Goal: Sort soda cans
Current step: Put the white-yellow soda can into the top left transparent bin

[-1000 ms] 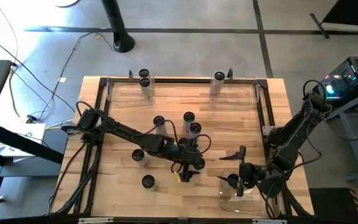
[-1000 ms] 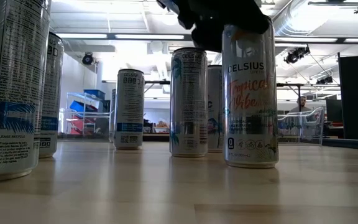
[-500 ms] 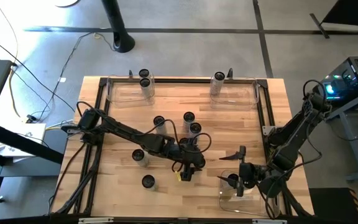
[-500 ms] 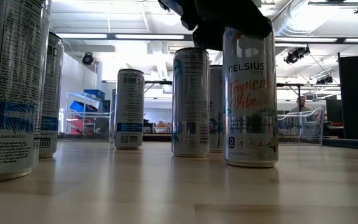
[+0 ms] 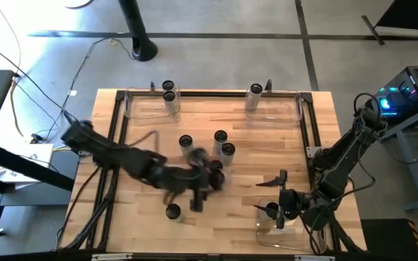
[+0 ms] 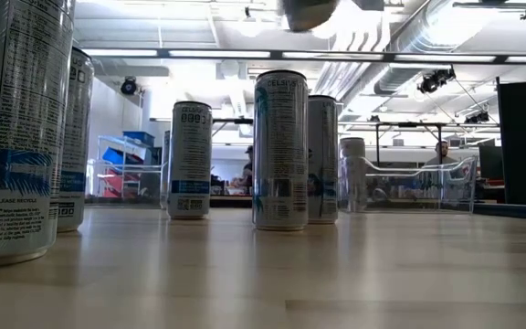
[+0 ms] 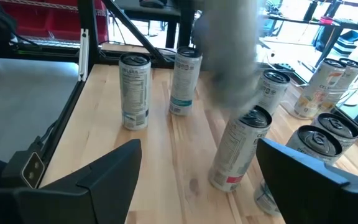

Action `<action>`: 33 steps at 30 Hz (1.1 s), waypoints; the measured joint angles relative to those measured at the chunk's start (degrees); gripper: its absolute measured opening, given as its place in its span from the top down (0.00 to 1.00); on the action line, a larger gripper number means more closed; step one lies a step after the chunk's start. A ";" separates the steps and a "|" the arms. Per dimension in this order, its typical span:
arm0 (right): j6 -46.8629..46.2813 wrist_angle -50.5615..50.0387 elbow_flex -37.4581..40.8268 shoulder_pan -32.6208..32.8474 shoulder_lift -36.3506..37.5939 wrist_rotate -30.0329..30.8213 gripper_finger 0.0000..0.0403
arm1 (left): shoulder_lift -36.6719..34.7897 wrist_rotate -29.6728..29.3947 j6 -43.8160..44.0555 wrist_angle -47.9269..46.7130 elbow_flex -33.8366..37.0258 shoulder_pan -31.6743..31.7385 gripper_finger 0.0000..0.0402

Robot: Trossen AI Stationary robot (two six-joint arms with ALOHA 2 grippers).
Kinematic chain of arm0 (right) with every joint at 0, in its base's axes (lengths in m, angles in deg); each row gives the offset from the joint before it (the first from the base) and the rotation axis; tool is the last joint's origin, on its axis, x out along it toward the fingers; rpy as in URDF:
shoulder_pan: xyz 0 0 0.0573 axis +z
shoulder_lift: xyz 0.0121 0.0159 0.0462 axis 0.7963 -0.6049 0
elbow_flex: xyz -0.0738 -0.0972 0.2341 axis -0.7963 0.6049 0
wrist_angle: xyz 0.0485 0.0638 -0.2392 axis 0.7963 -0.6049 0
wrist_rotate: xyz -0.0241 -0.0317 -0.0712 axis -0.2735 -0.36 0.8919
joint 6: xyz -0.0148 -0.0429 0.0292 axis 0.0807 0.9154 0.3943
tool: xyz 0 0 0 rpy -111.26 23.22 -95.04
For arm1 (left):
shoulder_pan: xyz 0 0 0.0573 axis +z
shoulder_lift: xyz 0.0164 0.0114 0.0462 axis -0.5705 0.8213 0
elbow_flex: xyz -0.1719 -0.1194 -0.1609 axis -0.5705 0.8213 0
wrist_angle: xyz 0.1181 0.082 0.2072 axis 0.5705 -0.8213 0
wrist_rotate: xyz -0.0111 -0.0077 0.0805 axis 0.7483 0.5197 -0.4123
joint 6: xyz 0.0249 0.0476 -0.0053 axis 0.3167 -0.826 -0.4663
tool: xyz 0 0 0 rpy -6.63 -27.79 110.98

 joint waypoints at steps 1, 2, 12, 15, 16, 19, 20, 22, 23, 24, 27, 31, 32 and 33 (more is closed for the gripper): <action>-0.03 0.03 0.02 0.02 0.00 0.00 0.22 | -1.84 -5.09 -0.09 -2.21 -0.36 -0.17 0.38; -0.14 0.05 0.02 0.00 0.00 0.00 0.22 | -3.83 -9.16 0.59 -4.32 -0.54 -0.22 0.38; -0.38 0.02 0.02 0.02 0.00 0.06 0.22 | -17.63 -20.61 25.24 -39.15 -0.42 19.49 0.38; -0.39 0.01 0.02 0.00 0.00 0.70 0.22 | -18.47 -21.47 27.96 -45.87 -0.44 28.33 0.38; -0.35 0.01 0.02 0.00 0.00 0.87 0.22 | -18.29 -21.26 28.40 -47.26 -0.38 31.24 0.38; -0.15 0.01 0.02 0.00 0.00 0.94 0.22 | -18.20 -19.31 29.67 -50.07 -0.33 39.99 0.38; 0.04 0.01 0.02 0.00 0.00 0.98 0.22 | -18.33 -18.27 29.72 -50.51 -0.33 42.95 0.38; 0.15 0.01 0.02 0.00 0.00 1.22 0.22 | -18.34 -16.35 29.19 -50.36 -0.33 48.17 0.38; 0.15 0.01 0.02 0.00 0.00 1.89 0.22 | -18.22 -15.59 28.99 -50.13 -0.32 50.33 0.38; 0.17 0.01 0.02 0.00 0.00 2.44 0.22 | -18.22 -14.95 29.01 -49.84 -0.20 52.02 0.38; 0.18 0.01 0.02 0.00 0.00 2.68 0.22 | -18.87 -12.66 28.95 -46.28 2.70 55.37 0.38; 0.18 0.02 0.02 0.00 -0.35 2.92 0.22 | -20.23 -9.43 26.64 -36.18 10.64 58.93 0.38; 0.18 0.00 0.02 0.00 -0.55 2.99 0.22 | -20.57 -8.35 26.15 -33.18 12.80 59.89 0.38; 0.19 0.00 0.02 0.00 -0.69 3.00 0.22 | -20.79 -7.48 25.99 -30.43 14.84 61.00 0.38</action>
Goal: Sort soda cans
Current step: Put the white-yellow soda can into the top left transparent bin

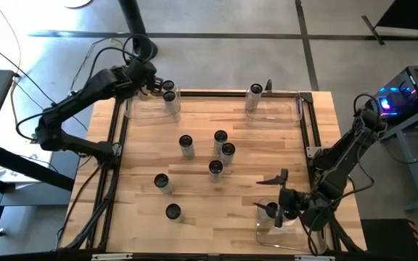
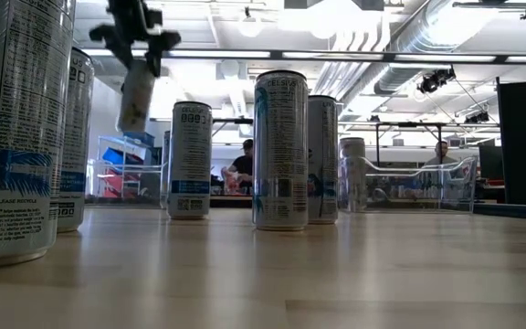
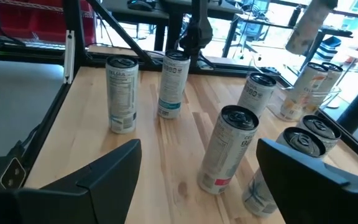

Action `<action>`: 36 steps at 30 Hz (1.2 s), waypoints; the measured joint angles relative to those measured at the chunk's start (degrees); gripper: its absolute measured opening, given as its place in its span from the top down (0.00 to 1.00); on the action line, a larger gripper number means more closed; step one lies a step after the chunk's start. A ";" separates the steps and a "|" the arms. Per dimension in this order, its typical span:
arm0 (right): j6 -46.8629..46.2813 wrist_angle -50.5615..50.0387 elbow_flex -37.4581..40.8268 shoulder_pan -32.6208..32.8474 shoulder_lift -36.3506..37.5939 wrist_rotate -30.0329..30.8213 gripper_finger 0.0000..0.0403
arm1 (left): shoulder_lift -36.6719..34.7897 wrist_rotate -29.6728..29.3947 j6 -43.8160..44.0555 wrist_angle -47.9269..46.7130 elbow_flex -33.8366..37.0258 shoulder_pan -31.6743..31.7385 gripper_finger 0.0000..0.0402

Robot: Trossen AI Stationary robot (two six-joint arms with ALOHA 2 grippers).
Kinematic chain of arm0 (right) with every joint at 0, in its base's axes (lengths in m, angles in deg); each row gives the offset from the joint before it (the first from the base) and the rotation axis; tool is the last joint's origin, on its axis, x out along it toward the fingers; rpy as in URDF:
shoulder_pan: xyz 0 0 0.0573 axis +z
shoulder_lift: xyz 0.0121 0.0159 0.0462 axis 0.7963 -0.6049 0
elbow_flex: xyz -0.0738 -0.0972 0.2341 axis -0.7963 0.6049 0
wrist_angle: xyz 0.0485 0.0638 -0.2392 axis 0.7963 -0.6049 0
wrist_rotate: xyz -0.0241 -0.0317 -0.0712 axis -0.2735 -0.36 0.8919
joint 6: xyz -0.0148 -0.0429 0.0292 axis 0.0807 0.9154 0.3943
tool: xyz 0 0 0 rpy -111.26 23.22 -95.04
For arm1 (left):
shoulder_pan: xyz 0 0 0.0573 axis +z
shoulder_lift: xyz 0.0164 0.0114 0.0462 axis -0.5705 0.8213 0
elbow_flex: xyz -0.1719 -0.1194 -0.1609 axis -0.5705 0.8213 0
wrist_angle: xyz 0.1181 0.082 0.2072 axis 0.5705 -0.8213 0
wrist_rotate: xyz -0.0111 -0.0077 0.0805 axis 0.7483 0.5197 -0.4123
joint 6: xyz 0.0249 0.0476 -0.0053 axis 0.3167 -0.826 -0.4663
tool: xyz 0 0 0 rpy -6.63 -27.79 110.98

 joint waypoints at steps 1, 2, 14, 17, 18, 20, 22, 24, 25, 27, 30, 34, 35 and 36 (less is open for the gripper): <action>-0.01 0.03 0.00 0.00 -0.14 0.05 0.22 | -0.08 0.82 0.00 2.44 2.05 1.15 0.38; -0.01 0.02 0.00 0.00 -0.25 0.11 0.22 | -0.08 1.73 -0.01 4.42 4.04 2.30 0.38; -0.63 0.07 0.00 -0.15 -0.86 1.27 0.22 | -0.03 9.52 -3.88 31.25 26.68 10.56 0.38; -0.63 0.28 0.00 -0.15 -0.86 2.77 0.22 | -0.03 12.34 -5.12 37.74 30.69 11.42 0.38; -0.60 0.42 -0.01 -0.15 -0.86 3.10 0.22 | -0.03 13.03 -5.12 39.72 31.81 11.51 0.38; -0.59 0.47 0.00 -0.16 -0.86 3.75 0.22 | -0.03 13.50 -5.29 43.33 33.84 11.82 0.38; -0.63 0.48 0.00 -0.17 -0.86 4.35 0.22 | -0.03 13.50 -6.09 46.49 35.74 11.86 0.38; -0.63 0.74 0.00 -0.17 -0.86 4.46 0.22 | -0.03 13.46 -6.22 48.19 36.85 11.86 0.38; -0.63 0.92 -0.02 -0.17 -0.86 4.46 0.22 | -0.12 13.72 -6.31 48.94 37.23 11.86 0.38; -0.63 1.06 -0.02 -0.35 -0.86 4.48 0.22 | -0.12 14.76 -7.48 49.95 37.63 11.86 0.35; -1.02 1.39 -0.02 -0.80 -0.86 4.48 0.22 | -0.12 14.87 -7.74 50.78 38.09 11.68 0.32; -1.06 1.57 -0.02 -1.55 -0.86 4.48 0.22 | -0.12 15.05 -7.72 51.10 38.12 11.68 0.30; -1.08 1.63 -0.02 -1.68 -0.86 4.48 0.22 | -0.12 15.15 -7.74 51.32 38.16 11.68 0.30; -1.19 1.69 -0.02 -1.89 -0.86 4.47 0.22 | -0.12 15.20 -7.74 51.57 38.18 11.68 0.30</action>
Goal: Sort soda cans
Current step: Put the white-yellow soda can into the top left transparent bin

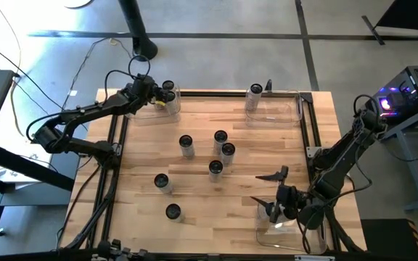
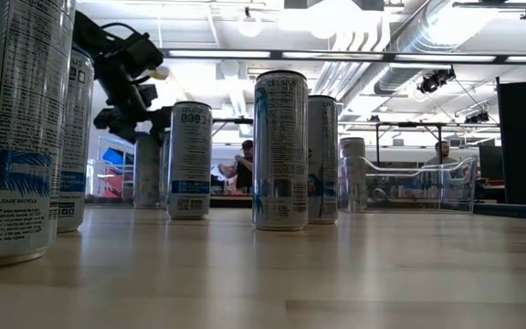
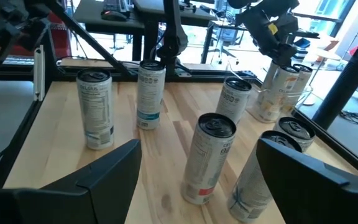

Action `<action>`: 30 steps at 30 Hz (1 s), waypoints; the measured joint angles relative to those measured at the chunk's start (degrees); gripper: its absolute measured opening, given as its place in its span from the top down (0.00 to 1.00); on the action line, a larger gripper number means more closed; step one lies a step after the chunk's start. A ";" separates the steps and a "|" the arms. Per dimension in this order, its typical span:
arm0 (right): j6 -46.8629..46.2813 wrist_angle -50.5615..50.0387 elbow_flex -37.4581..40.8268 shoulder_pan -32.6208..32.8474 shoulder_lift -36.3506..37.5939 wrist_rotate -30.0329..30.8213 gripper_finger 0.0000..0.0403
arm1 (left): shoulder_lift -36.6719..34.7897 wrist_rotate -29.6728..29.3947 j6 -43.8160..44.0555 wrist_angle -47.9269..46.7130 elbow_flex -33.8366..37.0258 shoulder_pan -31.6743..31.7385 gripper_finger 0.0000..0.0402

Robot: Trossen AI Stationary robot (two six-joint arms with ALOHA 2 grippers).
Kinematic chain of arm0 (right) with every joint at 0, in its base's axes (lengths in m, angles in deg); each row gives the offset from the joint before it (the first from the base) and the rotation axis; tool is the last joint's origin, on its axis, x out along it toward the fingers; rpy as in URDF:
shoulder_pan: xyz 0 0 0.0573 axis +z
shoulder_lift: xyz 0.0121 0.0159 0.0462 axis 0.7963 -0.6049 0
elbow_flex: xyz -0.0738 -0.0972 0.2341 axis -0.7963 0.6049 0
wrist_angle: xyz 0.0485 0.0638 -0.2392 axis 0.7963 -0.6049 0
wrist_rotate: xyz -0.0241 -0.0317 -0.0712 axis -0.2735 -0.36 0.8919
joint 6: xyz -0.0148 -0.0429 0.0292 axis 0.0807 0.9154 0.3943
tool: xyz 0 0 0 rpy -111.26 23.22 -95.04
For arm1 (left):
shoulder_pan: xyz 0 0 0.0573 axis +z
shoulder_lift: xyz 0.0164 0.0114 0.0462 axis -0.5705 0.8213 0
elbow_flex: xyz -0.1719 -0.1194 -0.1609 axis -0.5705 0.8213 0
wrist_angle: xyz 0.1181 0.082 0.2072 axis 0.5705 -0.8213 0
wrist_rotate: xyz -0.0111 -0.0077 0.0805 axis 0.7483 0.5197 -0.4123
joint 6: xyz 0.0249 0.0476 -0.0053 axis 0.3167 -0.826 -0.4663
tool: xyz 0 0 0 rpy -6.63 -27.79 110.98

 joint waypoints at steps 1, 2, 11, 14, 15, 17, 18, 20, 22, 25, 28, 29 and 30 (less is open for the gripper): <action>-0.28 0.00 0.00 -0.07 0.00 -0.01 0.22 | 0.01 0.13 -0.11 0.28 0.02 0.00 0.29; -0.49 0.00 0.00 -0.10 0.00 -0.04 0.22 | 0.02 0.29 -0.34 0.60 0.03 0.00 0.29; -0.94 0.05 0.00 -0.06 0.00 -0.08 0.22 | 0.04 1.62 -2.84 3.19 -0.04 -0.04 0.29; -0.95 0.06 0.00 -0.06 0.00 -0.10 0.22 | 0.04 1.60 -2.85 3.11 -0.04 -0.04 0.29; -0.96 0.05 0.00 -0.06 0.00 -0.10 0.22 | 0.04 1.60 -2.82 3.03 -0.04 -0.04 0.29; -0.96 0.06 0.00 -0.06 0.00 -0.12 0.22 | 0.04 1.60 -2.18 2.93 -0.04 -0.04 0.29; -0.96 0.07 0.00 -0.06 0.00 -0.12 0.22 | 0.04 1.61 -1.90 2.93 -0.04 -0.04 0.28; -0.96 0.07 0.00 -0.06 0.00 -0.15 0.22 | -0.19 2.16 -1.93 2.67 -0.16 -0.02 0.28; -0.96 0.09 0.00 -0.06 0.00 0.20 0.22 | -0.55 2.64 -2.97 2.18 -0.85 0.00 0.28; -0.94 1.02 0.00 -0.06 0.00 3.58 0.22 | -1.68 3.01 -5.43 0.75 -2.71 0.00 0.28; -0.90 2.96 0.00 -0.27 0.35 7.88 0.22 | -2.85 3.09 -6.34 -2.34 -5.03 -0.04 0.28; -0.73 3.81 0.00 -0.76 0.86 8.31 0.22 | -3.43 3.11 -6.37 -3.27 -5.70 -0.04 0.28; -0.66 4.05 -0.13 -1.57 1.73 7.76 0.22 | -3.99 3.11 -6.40 -3.94 -6.35 -0.17 0.28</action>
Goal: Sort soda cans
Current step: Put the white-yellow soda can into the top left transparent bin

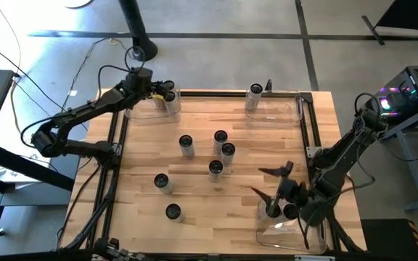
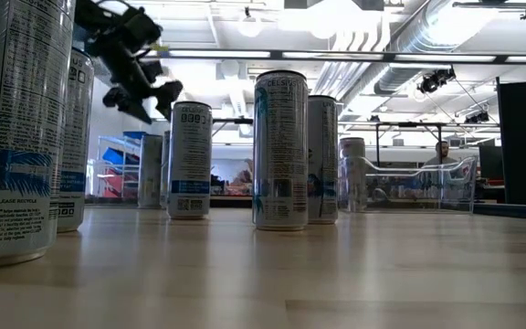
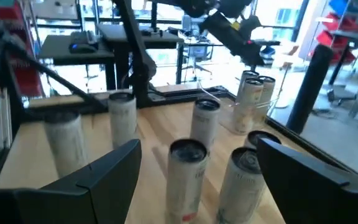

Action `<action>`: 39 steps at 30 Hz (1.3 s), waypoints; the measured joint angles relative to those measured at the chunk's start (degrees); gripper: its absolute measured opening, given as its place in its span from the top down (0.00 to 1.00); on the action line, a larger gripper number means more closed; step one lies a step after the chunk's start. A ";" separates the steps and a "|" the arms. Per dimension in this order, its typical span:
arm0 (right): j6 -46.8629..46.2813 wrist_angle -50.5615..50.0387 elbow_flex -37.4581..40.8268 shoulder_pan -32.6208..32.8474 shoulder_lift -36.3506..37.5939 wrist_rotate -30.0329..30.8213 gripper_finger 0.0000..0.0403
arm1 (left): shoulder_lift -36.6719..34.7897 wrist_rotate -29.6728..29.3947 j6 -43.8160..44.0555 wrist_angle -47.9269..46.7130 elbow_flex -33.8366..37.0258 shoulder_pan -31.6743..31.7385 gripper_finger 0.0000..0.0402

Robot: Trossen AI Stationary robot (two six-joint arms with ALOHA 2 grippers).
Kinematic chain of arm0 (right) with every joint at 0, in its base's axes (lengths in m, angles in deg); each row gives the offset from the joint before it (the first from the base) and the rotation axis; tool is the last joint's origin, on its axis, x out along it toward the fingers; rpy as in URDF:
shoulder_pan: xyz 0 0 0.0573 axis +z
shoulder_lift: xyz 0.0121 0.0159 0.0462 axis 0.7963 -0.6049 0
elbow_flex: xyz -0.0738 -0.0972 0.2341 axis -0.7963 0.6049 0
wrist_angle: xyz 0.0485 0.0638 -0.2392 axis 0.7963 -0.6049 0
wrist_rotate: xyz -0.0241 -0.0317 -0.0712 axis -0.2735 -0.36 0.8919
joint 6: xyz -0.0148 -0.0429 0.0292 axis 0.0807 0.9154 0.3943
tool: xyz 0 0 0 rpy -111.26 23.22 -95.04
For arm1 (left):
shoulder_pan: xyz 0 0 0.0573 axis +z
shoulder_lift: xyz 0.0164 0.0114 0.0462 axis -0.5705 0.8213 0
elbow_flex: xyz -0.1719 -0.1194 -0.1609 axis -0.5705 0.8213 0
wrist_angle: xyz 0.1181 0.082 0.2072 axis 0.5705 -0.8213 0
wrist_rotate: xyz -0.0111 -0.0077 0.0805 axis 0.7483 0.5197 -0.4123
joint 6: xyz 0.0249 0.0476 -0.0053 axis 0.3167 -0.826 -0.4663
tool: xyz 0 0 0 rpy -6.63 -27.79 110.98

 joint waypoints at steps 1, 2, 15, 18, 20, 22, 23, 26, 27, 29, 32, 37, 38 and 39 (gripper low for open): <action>0.06 -0.10 -0.37 -1.06 0.87 -1.49 0.22 | -0.67 -0.03 -0.03 -0.43 -0.58 -0.22 0.28; 0.25 -0.09 -0.95 -2.79 1.96 -4.05 0.22 | -1.39 -0.04 -0.37 -0.69 -1.00 -0.47 0.28; 12.75 -17.72 -2.12 -51.42 12.68 -34.36 0.22 | -9.25 2.41 -7.11 1.07 -1.98 -11.70 0.28; 17.52 -15.98 -1.60 -64.61 11.37 -46.15 0.22 | -9.14 2.40 -7.65 3.32 -1.99 -14.64 0.28; 20.05 -14.81 -1.41 -72.11 9.63 -51.31 0.22 | -8.90 2.97 -7.85 4.63 -1.98 -16.55 0.28; 20.76 -12.75 -1.40 -78.07 7.81 -52.25 0.22 | -8.72 4.30 -9.28 6.01 -1.98 -18.28 0.28; 20.81 -11.62 -1.42 -80.57 6.92 -52.77 0.22 | -8.69 4.37 -10.65 6.80 -1.98 -19.24 0.28; 22.59 -8.66 -1.40 -86.56 3.15 -58.65 0.22 | -8.52 2.87 -14.90 9.66 -1.98 -21.80 0.28; 23.05 -7.43 -1.40 -88.02 1.87 -60.56 0.22 | -8.49 2.42 -15.98 10.43 -1.98 -22.55 0.28; 22.74 -5.49 -1.40 -89.99 -0.50 -62.32 0.22 | -8.49 2.24 -17.11 12.06 -1.98 -23.97 0.28; 22.78 -4.26 -1.40 -91.31 -3.84 -62.37 0.22 | -8.53 2.25 -18.21 12.72 -1.98 -26.67 0.28; 23.32 -3.38 -1.40 -91.89 -7.87 -62.32 0.22 | -8.47 2.35 -19.44 12.70 -1.98 -31.29 0.28; 23.32 -3.51 -1.40 -91.89 -8.42 -62.34 0.22 | -8.47 2.35 -19.48 12.70 -1.98 -32.10 0.28; 23.30 -3.55 -1.40 -91.89 -8.84 -62.37 0.22 | -8.47 2.36 -19.57 12.69 -1.98 -32.78 0.28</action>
